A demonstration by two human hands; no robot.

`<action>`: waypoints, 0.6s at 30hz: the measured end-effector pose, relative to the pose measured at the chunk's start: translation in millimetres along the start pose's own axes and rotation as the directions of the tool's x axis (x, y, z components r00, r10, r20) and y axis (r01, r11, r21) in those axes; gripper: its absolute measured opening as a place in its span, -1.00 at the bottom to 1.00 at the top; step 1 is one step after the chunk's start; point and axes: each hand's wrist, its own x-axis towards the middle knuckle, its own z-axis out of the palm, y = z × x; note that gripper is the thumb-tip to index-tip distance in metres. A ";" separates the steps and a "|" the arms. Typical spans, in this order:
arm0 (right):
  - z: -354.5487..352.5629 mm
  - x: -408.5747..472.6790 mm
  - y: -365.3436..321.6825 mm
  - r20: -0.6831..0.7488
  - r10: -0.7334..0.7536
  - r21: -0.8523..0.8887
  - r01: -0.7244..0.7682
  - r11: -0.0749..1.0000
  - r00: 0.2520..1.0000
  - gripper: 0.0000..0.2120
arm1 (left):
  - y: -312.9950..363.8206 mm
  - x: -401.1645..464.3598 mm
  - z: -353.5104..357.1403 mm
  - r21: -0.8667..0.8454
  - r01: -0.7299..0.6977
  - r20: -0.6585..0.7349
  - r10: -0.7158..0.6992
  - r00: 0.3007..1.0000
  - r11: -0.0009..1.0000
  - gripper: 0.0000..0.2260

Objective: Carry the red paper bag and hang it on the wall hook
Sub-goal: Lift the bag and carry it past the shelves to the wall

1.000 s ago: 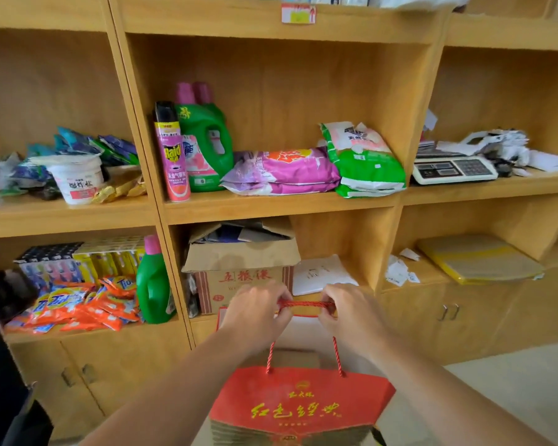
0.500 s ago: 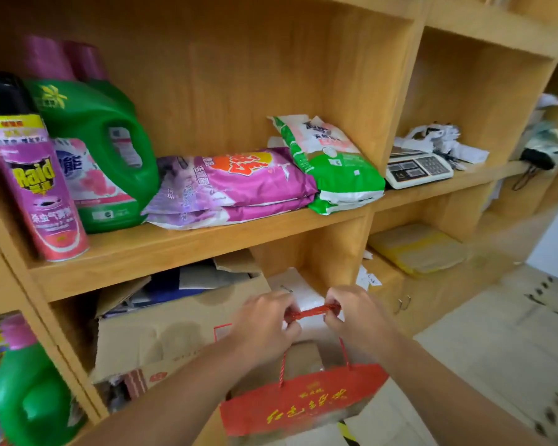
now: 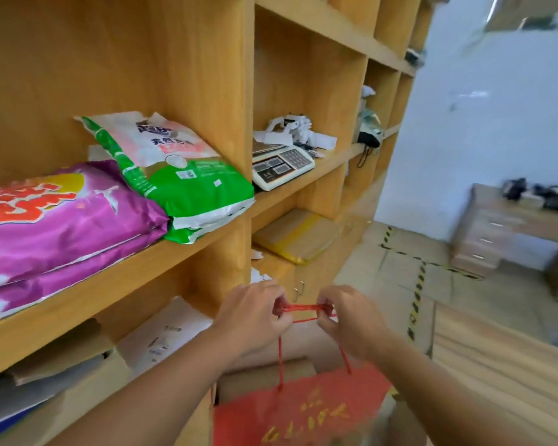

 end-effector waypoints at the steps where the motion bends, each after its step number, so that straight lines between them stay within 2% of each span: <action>1: -4.8 5.2 12.0 -0.028 0.005 -0.001 -0.005 1.000 1.000 -0.95 | 3.6 15.2 4.9 0.000 -0.020 0.004 0.020 1.000 1.000 -0.88; 18: -68.3 108.2 179.2 -0.154 0.169 -0.107 -0.186 0.977 0.974 -0.88 | 67.3 254.9 89.3 -0.081 -0.190 0.065 0.195 0.979 0.978 -0.90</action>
